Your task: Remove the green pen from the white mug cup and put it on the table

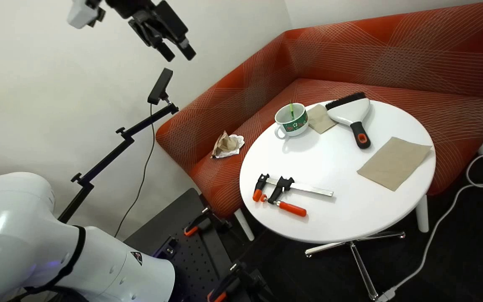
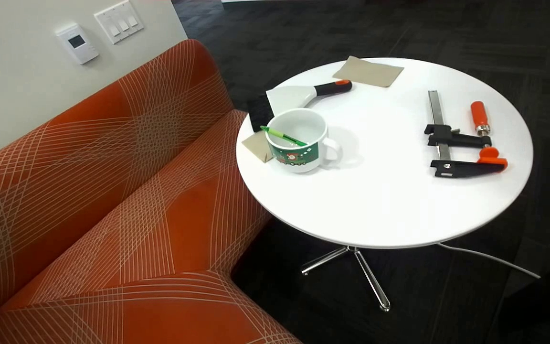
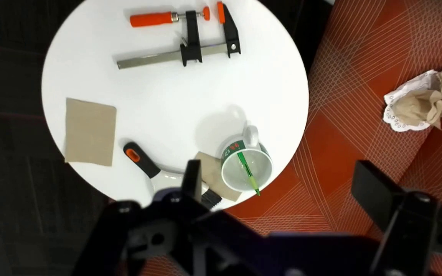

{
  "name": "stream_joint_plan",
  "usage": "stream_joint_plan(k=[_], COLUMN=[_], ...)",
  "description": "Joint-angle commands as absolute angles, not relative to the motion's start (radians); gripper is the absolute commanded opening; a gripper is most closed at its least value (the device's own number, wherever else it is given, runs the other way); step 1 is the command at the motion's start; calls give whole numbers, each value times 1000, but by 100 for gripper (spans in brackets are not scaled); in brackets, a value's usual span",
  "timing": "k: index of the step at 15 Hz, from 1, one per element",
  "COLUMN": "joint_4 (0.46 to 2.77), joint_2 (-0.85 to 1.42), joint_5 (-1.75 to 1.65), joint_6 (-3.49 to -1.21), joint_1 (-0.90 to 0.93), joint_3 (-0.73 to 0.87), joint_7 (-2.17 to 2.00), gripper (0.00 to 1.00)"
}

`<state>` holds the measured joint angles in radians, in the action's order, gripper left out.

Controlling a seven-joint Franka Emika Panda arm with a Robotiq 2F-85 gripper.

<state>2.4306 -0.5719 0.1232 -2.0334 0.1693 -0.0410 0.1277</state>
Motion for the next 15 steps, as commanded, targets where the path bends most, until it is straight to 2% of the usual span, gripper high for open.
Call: stream_joint_plan(k=[1,7,15], joint_4=[2393,2321,2300], joint_2=[-389,-132,-78], joint_5=[117,37,25], joint_6=[-2203,-2469,-2468], joint_1=[189,190,188], joint_3=[-79,-148,-155], joint_7=[170,144,150], gripper=[100,100,100])
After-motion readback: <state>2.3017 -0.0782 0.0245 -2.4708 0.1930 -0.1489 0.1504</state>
